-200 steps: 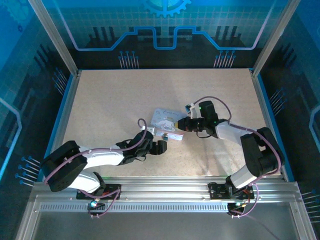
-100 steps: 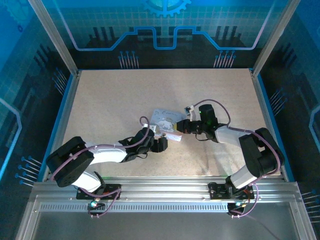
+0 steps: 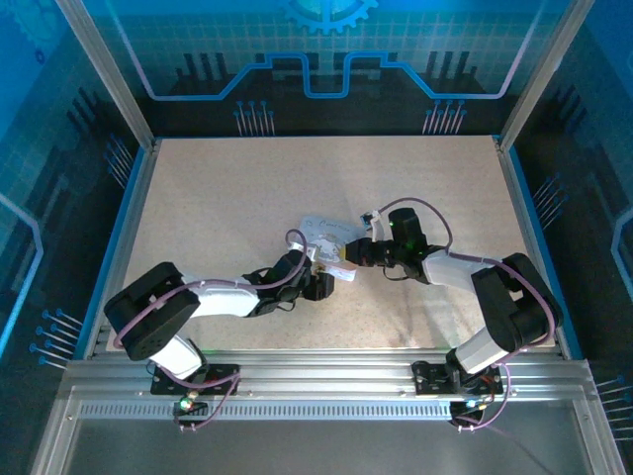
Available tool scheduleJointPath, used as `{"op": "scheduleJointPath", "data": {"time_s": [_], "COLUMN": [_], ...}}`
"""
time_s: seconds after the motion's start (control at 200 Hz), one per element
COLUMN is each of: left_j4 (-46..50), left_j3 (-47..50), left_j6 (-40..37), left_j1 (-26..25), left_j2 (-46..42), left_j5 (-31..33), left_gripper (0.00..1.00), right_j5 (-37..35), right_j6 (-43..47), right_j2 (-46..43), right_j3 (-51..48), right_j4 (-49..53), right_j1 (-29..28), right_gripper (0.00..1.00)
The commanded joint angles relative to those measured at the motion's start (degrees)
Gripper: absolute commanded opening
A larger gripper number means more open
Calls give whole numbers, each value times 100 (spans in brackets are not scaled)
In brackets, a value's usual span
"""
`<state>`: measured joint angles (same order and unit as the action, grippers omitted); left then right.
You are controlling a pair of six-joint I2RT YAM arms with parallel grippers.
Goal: Unlock the padlock with the key
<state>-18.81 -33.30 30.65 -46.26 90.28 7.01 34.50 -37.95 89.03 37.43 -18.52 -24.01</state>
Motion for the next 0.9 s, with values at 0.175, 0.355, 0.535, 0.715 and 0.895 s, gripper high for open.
{"op": "scheduleJointPath", "data": {"time_s": [0.175, 0.355, 0.535, 0.715, 0.895], "left_j4": [-588, -926, -958, -1031, -1181], "left_j3": [-56, 3, -36, -72, -63], "left_j6": [-243, -256, -246, -137, 134], "left_j1": [124, 161, 174, 178, 178], "left_j2": [288, 396, 482, 474, 488], "left_j5": [42, -64, -170, -399, -426], "left_gripper": [63, 61, 58, 52, 49], "right_j5": [-104, -118, -128, -152, -165], "right_j6": [-45, -52, -71, -98, -116], "right_j2": [9, -9, -35, -35, -40], "right_j3": [-165, -157, -165, -172, -166], "right_j4": [437, 442, 437, 407, 393], "right_j1": [-117, -139, -157, -183, -209], "right_gripper": [6, 5, 6, 6, 6]}}
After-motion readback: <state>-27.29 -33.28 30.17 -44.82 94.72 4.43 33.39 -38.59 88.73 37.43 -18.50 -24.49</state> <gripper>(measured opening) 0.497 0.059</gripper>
